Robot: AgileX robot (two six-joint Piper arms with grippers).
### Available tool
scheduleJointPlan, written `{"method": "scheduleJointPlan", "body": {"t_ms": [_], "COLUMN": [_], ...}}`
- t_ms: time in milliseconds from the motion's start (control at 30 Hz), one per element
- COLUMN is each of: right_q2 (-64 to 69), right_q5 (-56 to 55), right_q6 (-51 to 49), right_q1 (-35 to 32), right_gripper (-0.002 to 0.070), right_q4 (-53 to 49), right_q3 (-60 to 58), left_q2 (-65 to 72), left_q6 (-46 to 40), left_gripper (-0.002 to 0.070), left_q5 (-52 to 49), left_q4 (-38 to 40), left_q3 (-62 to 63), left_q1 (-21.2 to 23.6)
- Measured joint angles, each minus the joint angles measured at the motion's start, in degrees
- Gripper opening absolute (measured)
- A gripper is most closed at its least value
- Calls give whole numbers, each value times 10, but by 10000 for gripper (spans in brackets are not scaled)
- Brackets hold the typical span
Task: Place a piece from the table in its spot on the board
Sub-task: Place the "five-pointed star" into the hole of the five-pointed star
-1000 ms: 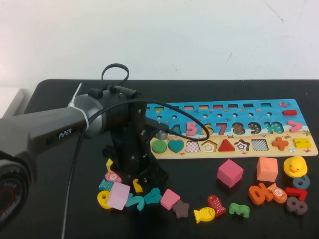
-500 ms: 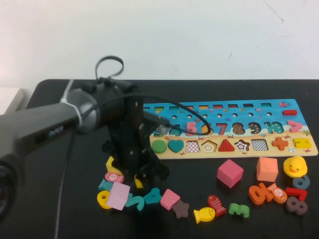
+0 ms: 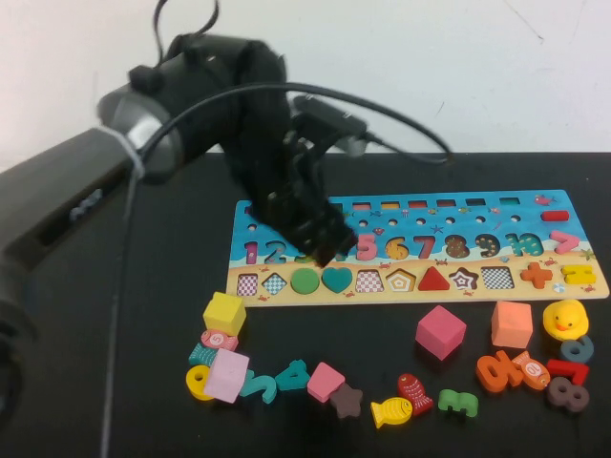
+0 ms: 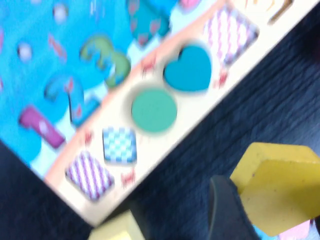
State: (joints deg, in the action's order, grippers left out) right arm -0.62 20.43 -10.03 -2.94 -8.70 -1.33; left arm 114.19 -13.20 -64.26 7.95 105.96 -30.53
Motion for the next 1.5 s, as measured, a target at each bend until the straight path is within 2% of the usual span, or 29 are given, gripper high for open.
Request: {"method": "scheduleJointPlan", "body": {"t_ms": [233, 633, 1000, 1267, 1500], "right_q2": [0, 0, 0, 0, 0], "right_q5": [0, 0, 0, 0, 0], "right_q6": [0, 0, 0, 0, 0], "right_q1": [0, 0, 0, 0, 0], "right_gripper": [18, 19, 19, 19, 19], "right_q4": [0, 0, 0, 0, 0], "right_q3": [0, 0, 0, 0, 0], "left_q2": [82, 199, 252, 259, 263], "left_q6": [-10, -11, -12, -30, -31], "left_gripper": [321, 321, 321, 321, 321], "left_q5": [-16, -17, 14, 60, 64], "left_q4": [-1, 1, 28, 20, -1], "left_q3": [106, 214, 239, 241, 243], "left_q1": [-31, -37, -41, -63, -66]}}
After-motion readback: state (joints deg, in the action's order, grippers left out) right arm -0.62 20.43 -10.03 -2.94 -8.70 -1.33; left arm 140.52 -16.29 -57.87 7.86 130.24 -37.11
